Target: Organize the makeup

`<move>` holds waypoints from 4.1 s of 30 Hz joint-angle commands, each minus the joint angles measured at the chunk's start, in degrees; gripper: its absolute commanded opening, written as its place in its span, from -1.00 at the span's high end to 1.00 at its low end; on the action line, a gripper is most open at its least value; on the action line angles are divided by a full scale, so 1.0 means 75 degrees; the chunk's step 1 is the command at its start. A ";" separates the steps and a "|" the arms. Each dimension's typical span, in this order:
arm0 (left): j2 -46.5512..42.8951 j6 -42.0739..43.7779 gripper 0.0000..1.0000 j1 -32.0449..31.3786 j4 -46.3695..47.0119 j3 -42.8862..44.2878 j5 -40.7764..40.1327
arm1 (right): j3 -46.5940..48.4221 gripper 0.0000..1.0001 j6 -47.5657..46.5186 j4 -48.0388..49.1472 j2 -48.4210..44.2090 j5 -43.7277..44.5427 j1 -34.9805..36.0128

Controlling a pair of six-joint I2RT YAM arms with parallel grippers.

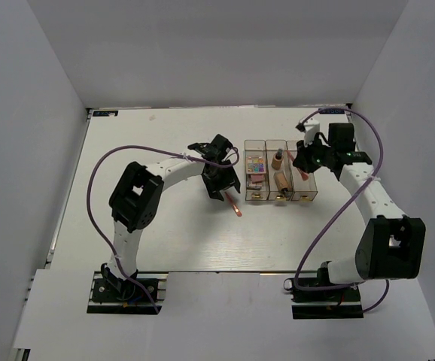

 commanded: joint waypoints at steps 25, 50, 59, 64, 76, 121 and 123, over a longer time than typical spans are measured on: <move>0.0922 0.0368 -0.10 -0.0178 -0.1053 0.1283 -0.0141 | 0.1683 -0.78 0.2785 0.0387 0.2314 0.0670 -0.0839; 0.1637 0.1445 0.46 -0.0319 -0.1827 0.1284 -0.0188 | 0.1237 -0.78 0.3101 0.0891 0.1505 0.0014 -0.1004; 0.0830 0.1915 0.79 -0.0319 -0.1549 0.0229 -0.0317 | 0.1074 -0.78 0.3195 0.0985 0.1271 -0.0151 -0.1004; -0.0107 0.2266 0.81 -0.0319 -0.1019 0.0379 -0.0153 | 0.0991 -0.78 0.3113 0.1044 0.1119 -0.0116 -0.1015; -0.0673 0.2631 0.81 -0.0319 0.1415 0.1410 0.1859 | 0.0652 -0.78 0.3416 0.1710 0.0545 0.0282 -0.1167; 0.2085 0.1467 0.05 -0.1397 0.5791 0.3768 0.1840 | -0.0181 -0.78 0.3746 0.2754 -0.0721 -0.0958 -0.2363; 0.1756 0.1820 0.10 -0.1467 0.5371 0.3581 0.1723 | -0.0169 -0.78 0.3687 0.2766 -0.0733 -0.1099 -0.2386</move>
